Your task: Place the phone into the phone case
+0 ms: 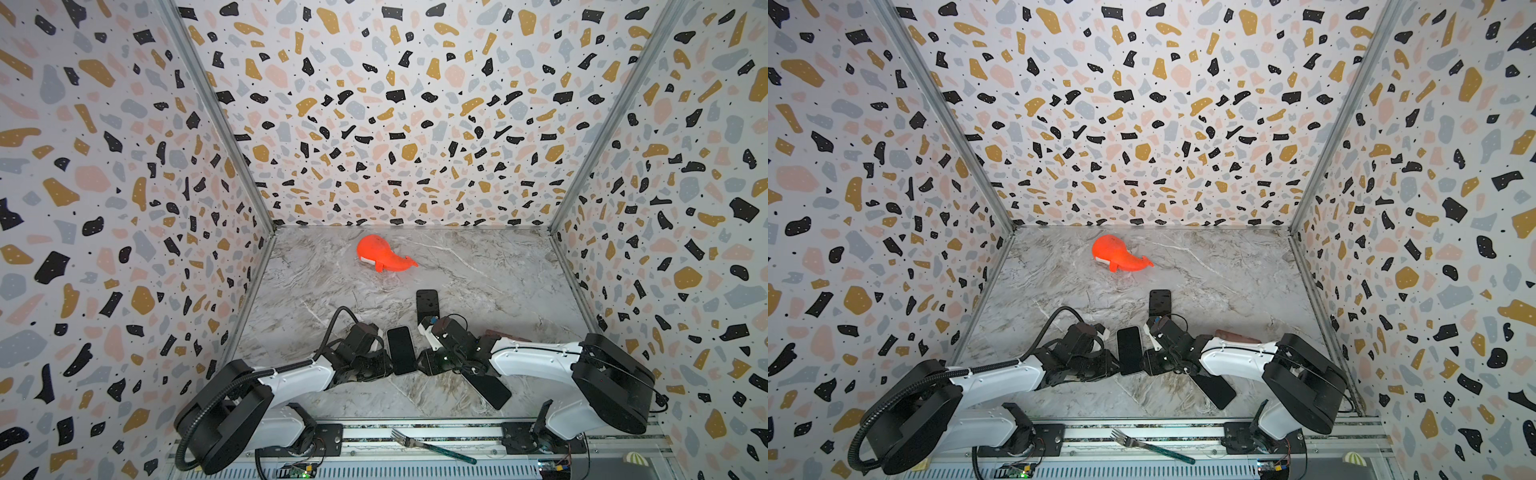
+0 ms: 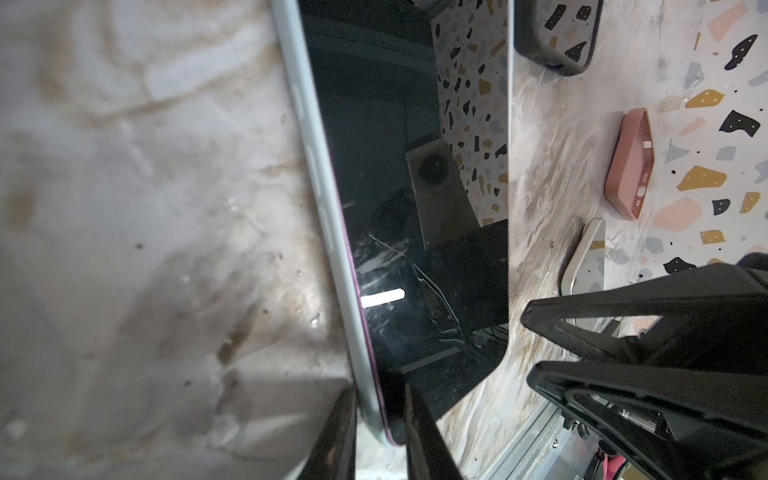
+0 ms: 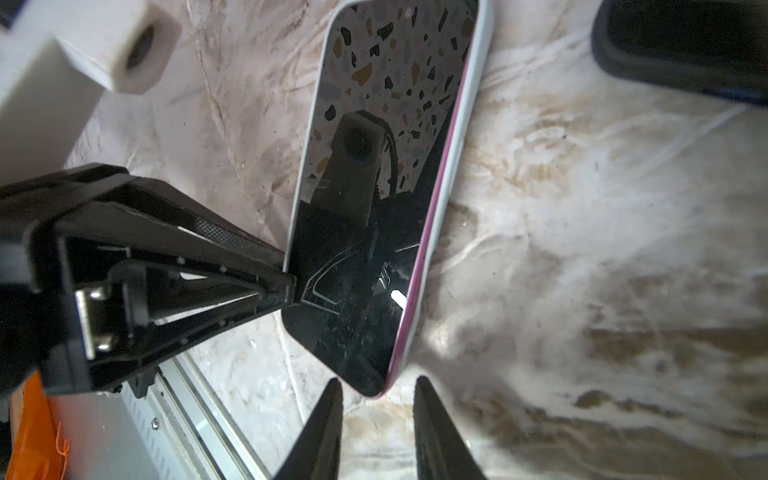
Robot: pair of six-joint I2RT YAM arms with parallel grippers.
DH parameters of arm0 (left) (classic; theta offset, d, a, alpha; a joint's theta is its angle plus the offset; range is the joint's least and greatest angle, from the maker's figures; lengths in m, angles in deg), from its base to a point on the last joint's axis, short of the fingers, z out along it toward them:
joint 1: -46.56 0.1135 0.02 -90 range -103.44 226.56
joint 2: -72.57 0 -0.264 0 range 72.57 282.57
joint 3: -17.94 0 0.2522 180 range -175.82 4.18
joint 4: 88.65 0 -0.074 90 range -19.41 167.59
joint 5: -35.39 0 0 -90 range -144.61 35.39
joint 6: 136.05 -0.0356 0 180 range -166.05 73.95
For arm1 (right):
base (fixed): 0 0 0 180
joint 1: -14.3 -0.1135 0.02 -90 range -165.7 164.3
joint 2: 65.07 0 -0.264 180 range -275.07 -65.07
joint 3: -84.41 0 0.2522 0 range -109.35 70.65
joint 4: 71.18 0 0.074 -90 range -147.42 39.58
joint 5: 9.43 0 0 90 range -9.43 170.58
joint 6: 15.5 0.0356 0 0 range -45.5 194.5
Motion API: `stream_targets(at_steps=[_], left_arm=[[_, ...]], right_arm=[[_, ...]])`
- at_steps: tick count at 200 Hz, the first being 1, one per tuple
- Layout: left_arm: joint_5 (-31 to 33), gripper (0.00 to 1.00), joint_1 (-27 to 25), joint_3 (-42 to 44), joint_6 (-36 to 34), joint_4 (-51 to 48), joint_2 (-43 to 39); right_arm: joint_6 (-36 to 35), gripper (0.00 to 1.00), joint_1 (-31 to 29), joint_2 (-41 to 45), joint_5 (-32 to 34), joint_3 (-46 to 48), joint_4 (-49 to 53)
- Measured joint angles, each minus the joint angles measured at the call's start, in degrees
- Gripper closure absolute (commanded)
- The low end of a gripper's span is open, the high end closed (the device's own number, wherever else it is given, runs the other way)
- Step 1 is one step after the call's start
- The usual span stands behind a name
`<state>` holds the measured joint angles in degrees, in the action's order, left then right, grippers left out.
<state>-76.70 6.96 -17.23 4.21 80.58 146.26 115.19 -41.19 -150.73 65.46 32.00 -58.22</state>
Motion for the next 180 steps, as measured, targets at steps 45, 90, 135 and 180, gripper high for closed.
stream_targets(at_steps=[45,90,135,180], left_arm=[[-0.22,0.8,0.0,0.0,-0.15,0.22,0.0],[-0.24,0.8,0.0,0.04,-0.13,0.26,-0.02],[-0.24,0.78,0.0,0.15,-0.07,0.31,-0.13],[-0.42,0.78,-0.02,0.42,0.04,0.92,-0.13]], right_arm=[[0.44,0.72,-0.87,0.0,0.0,0.0,0.0],[0.63,0.75,-1.44,-0.11,0.0,0.0,0.0],[0.63,0.77,-1.44,-1.14,-0.24,0.0,-0.04],[0.59,0.8,-1.44,-2.14,-0.52,-0.22,-0.07]])
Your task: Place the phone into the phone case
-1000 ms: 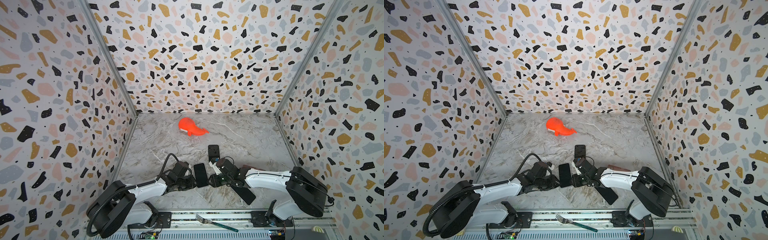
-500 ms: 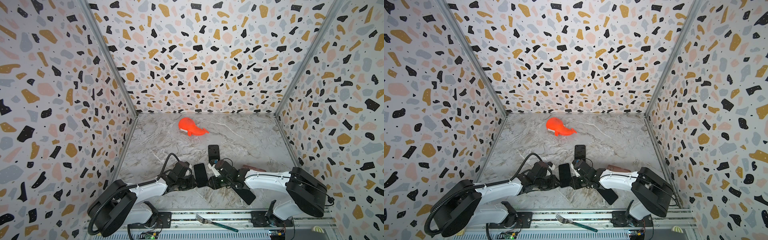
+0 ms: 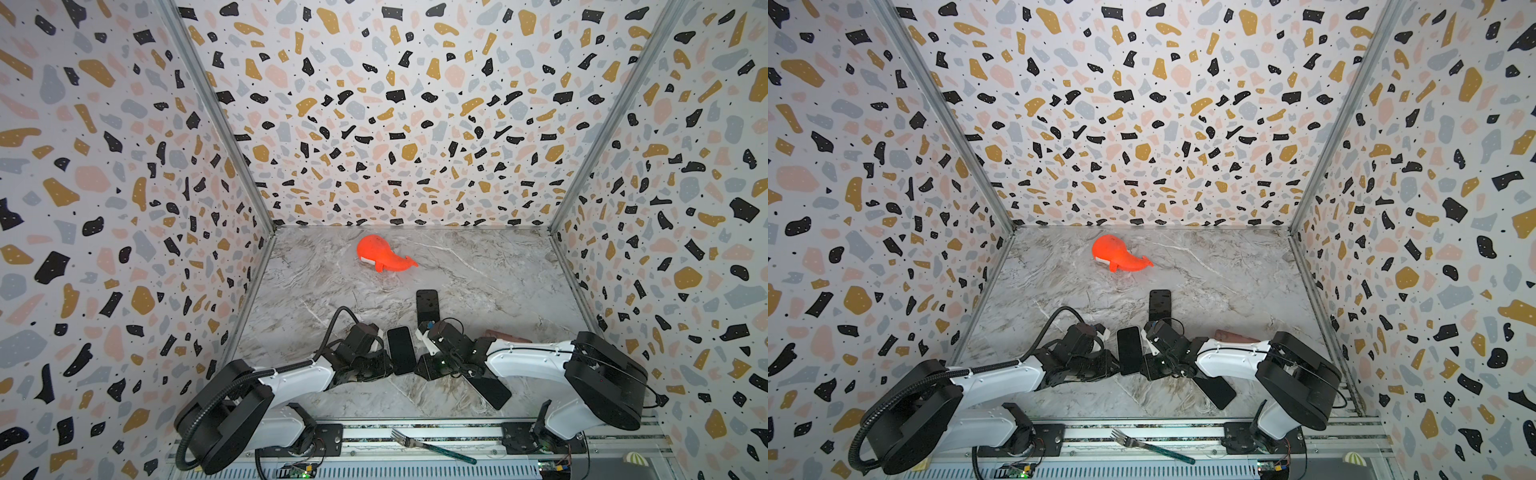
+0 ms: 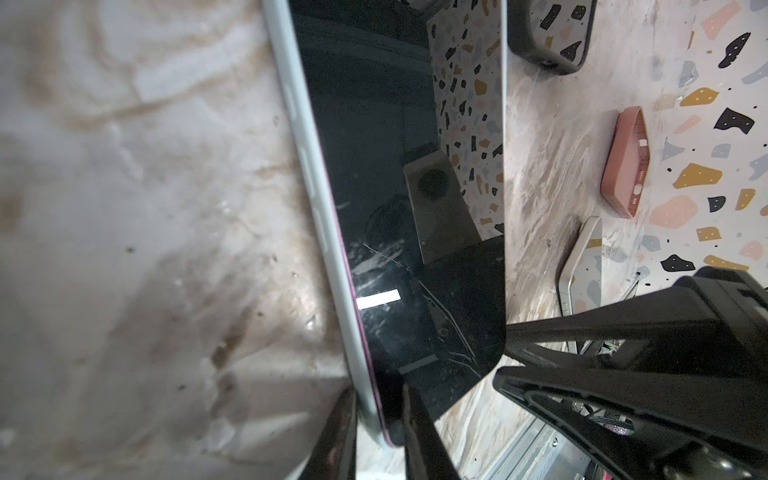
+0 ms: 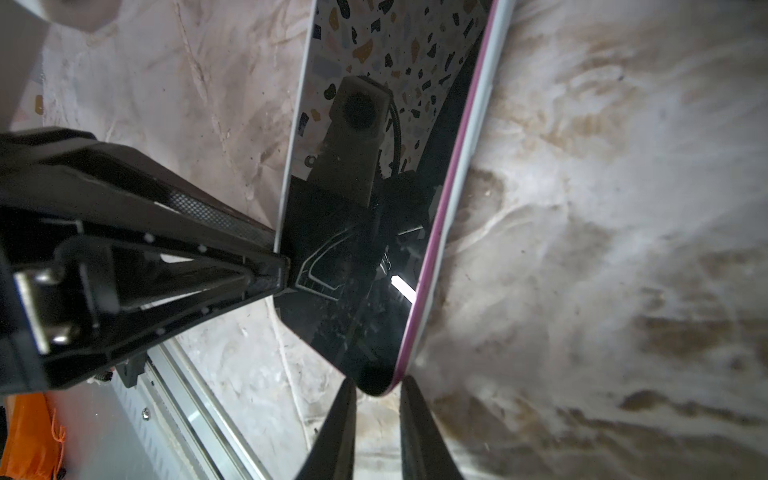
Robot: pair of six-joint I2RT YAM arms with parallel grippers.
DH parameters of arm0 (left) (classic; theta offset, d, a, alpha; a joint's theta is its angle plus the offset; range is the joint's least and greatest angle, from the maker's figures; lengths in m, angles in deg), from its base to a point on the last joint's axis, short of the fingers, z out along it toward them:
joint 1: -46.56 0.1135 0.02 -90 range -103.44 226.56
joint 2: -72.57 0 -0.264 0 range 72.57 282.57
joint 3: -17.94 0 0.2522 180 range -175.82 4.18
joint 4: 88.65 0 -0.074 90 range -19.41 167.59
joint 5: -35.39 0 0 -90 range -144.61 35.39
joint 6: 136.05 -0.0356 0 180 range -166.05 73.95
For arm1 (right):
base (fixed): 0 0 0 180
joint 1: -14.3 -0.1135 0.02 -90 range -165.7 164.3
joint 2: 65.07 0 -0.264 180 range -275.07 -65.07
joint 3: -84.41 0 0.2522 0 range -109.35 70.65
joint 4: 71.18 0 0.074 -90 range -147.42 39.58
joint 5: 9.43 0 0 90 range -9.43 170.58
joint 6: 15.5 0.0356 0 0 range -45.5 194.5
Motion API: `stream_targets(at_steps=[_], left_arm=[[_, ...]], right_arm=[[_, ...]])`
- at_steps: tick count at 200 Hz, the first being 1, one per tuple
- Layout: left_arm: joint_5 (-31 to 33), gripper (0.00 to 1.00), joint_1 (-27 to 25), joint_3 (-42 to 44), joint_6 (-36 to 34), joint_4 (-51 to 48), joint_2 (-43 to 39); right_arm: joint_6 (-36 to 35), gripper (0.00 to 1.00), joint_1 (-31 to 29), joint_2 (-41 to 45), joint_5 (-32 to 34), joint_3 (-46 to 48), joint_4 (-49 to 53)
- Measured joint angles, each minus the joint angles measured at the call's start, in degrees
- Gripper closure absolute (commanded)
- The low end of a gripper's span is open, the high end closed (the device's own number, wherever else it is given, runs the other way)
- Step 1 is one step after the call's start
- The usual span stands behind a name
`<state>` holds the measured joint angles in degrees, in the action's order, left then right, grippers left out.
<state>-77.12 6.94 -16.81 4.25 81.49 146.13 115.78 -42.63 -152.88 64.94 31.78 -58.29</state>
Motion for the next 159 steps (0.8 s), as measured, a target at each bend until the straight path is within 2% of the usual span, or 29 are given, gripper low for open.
stream_targets(at_steps=[74,118,159], left_arm=[[-0.11,0.75,-0.28,0.02,0.04,0.04,-0.17],[-0.09,0.66,-0.68,0.35,0.76,0.17,-1.07],[-0.07,0.65,-0.92,0.44,1.6,0.35,-1.33]], right_arm=[[0.0,0.8,-0.15,-0.04,1.18,-0.72,0.48],[0.0,0.8,-0.31,-0.24,1.38,-0.85,0.48],[-0.02,0.81,-0.48,-1.01,1.42,-1.55,0.5]])
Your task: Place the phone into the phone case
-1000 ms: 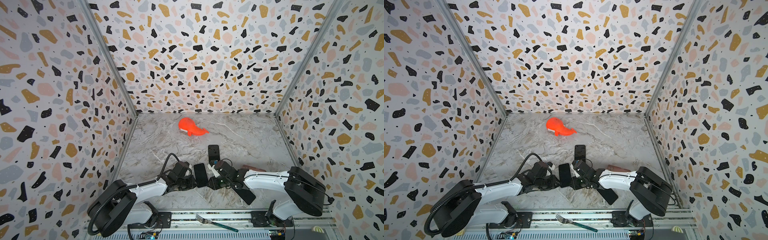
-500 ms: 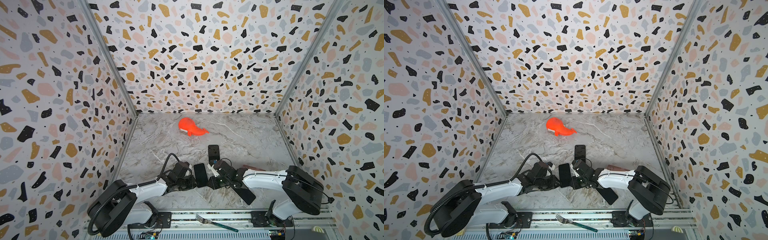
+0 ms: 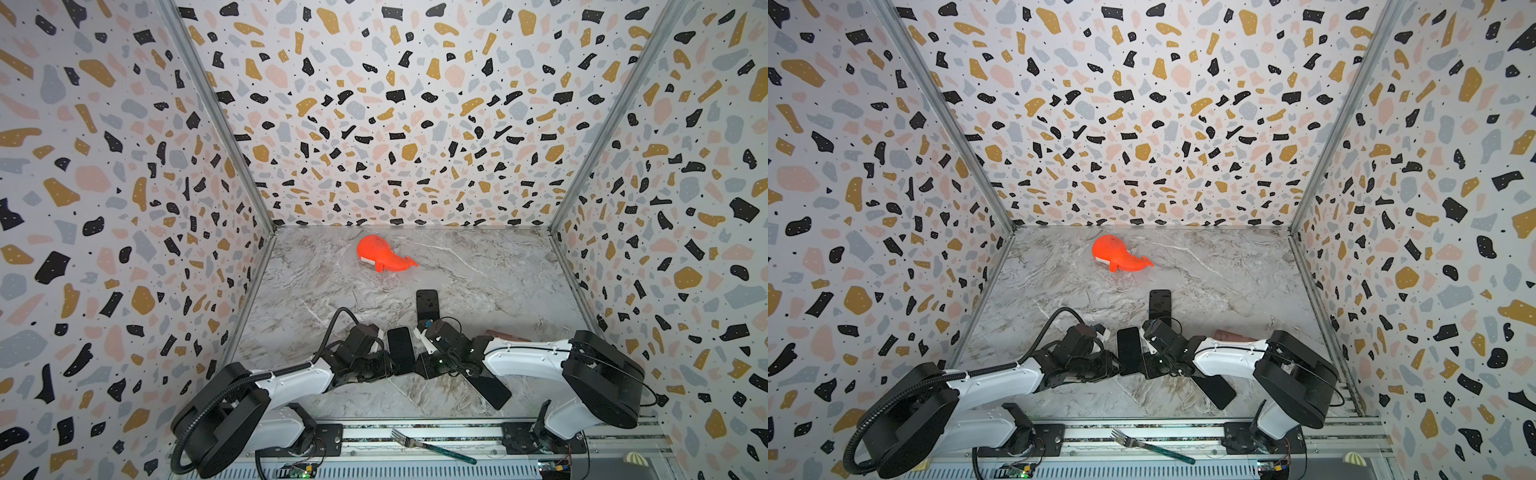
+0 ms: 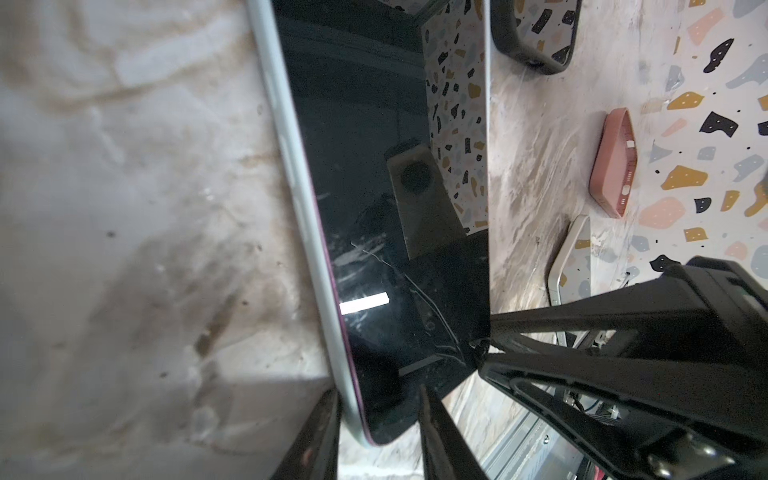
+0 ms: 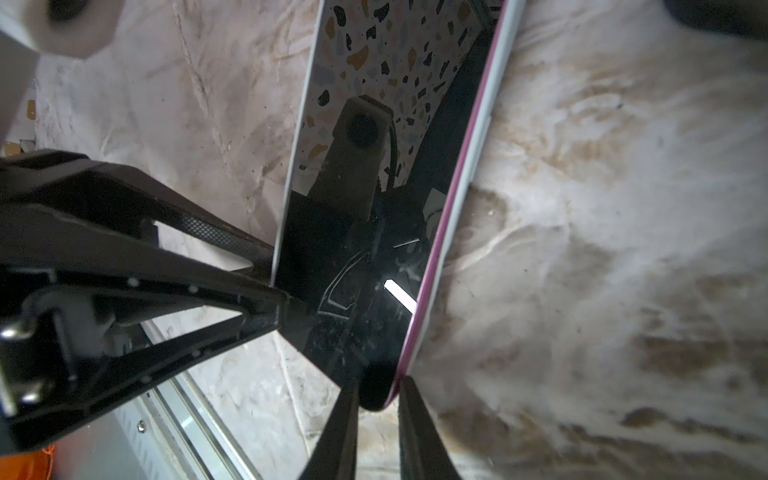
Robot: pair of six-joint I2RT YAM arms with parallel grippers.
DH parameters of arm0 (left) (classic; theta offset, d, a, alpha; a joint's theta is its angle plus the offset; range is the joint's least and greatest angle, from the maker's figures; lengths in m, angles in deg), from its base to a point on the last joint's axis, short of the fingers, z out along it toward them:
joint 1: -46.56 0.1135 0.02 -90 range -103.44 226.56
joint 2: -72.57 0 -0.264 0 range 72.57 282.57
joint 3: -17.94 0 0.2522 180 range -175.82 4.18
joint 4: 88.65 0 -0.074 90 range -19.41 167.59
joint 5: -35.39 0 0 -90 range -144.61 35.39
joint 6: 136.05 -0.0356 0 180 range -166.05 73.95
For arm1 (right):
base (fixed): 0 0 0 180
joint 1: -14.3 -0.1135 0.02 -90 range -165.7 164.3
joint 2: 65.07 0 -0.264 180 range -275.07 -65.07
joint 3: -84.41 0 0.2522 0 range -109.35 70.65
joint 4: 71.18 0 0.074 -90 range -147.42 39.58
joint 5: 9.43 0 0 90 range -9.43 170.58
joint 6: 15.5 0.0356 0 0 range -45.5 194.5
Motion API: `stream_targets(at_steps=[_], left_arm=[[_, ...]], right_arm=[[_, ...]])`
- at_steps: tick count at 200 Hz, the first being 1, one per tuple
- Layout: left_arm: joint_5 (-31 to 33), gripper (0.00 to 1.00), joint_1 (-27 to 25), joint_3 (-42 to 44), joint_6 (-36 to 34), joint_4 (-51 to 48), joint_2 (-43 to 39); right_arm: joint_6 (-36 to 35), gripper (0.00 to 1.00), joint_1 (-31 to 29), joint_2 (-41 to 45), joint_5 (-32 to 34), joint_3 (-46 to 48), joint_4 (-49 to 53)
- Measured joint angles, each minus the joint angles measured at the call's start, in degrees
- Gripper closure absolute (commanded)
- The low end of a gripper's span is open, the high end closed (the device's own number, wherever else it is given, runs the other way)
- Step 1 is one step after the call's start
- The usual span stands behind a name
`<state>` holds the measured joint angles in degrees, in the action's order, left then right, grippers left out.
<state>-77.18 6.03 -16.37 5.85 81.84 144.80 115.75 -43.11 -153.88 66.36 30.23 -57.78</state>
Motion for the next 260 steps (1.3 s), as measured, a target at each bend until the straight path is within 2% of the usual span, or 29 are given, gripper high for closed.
stream_targets(at_steps=[62,260], left_arm=[[0.2,0.67,-0.07,0.0,0.7,0.09,0.13],[0.92,0.68,-0.52,0.55,3.28,1.29,0.2]], right_arm=[[-0.04,0.85,0.02,-0.46,0.42,-0.33,0.04],[1.36,0.89,0.07,-2.01,1.18,-1.75,0.11]])
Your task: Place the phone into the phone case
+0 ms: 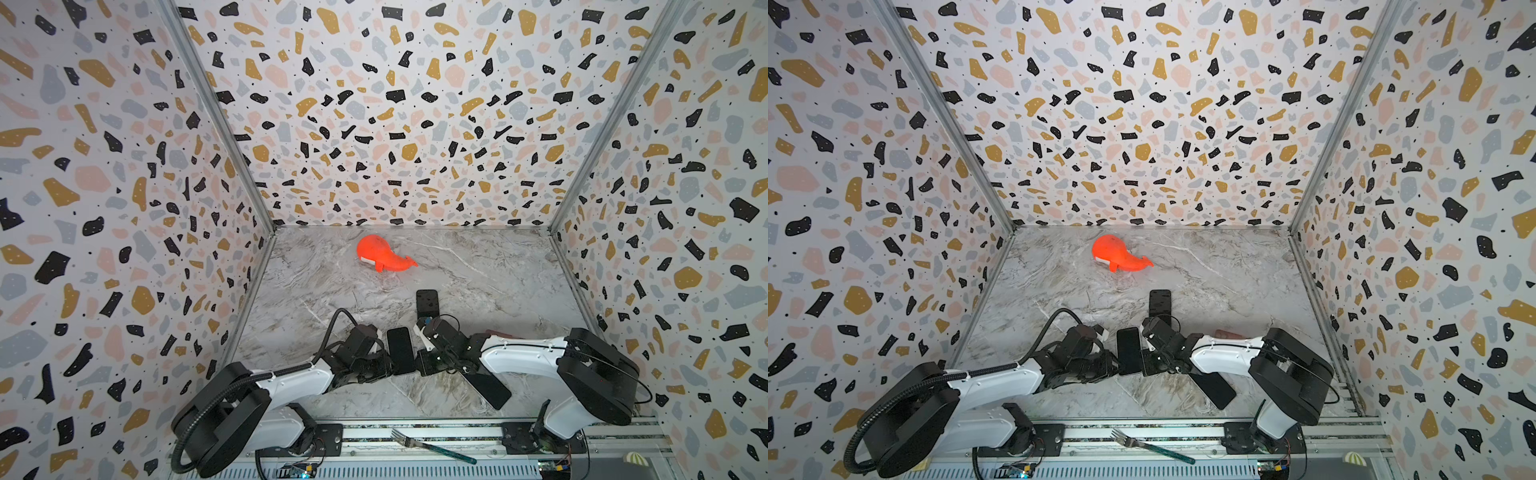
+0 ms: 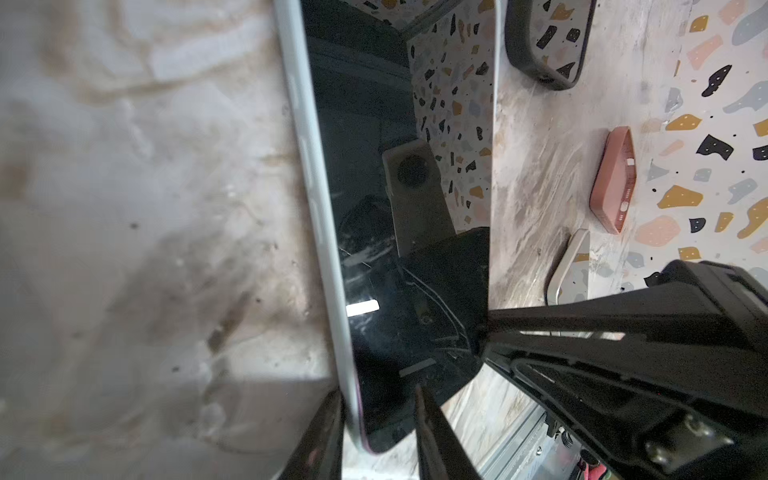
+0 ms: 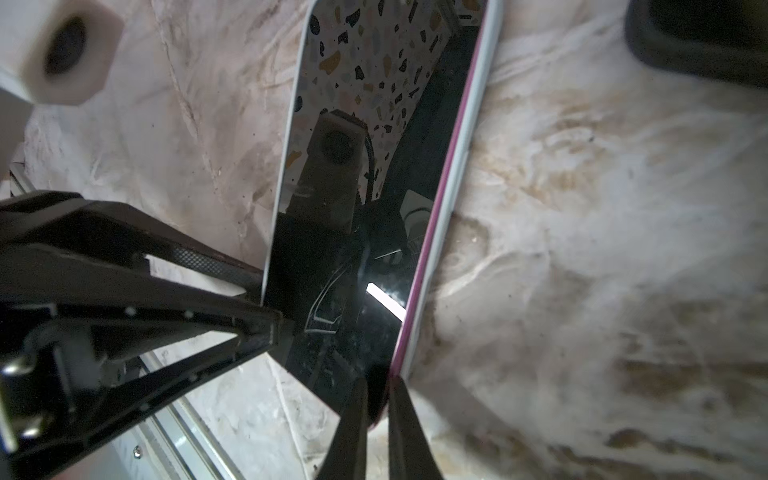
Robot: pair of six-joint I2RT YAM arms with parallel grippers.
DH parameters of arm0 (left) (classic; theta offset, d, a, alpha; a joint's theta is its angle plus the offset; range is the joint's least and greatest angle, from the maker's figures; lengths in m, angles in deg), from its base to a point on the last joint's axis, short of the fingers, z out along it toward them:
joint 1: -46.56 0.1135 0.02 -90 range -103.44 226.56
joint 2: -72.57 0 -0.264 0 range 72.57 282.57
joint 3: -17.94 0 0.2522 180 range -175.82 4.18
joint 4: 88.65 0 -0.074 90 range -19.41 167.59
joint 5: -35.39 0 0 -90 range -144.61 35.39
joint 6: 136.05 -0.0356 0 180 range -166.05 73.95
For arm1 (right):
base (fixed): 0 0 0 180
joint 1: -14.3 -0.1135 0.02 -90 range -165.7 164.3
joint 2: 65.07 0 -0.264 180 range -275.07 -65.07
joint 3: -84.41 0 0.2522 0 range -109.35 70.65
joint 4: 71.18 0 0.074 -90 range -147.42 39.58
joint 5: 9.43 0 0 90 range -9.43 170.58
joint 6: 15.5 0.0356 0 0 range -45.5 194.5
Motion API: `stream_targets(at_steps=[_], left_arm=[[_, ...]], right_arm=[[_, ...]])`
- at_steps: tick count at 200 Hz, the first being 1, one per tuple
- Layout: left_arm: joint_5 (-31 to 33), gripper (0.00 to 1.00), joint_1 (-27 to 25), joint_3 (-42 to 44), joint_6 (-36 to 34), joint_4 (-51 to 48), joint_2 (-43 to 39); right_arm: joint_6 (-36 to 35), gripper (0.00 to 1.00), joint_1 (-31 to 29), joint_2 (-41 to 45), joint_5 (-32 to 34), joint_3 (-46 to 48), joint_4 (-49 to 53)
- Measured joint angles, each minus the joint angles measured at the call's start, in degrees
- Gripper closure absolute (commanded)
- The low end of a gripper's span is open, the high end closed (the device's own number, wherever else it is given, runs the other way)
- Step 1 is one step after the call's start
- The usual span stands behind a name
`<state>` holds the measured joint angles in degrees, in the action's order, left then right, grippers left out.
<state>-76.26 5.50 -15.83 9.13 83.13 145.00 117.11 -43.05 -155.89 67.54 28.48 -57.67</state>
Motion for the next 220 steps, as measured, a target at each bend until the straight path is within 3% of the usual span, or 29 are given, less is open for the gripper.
stream_targets(at_steps=[119,162,220], left_arm=[[0.52,0.68,-0.28,0.66,0.96,0.94,-0.44],[1.38,0.68,-0.74,0.68,0.28,0.02,-1.29],[2.64,0.61,-1.4,-0.7,-2.71,-8.66,-4.96]], right_arm=[[0.35,0.9,-0.11,-0.92,0.9,-0.5,-0.09],[-1.46,0.8,-0.72,-0.11,2.12,-2.01,2.82],[-2.69,0.75,-1.16,3.93,2.38,-2.89,4.72]])
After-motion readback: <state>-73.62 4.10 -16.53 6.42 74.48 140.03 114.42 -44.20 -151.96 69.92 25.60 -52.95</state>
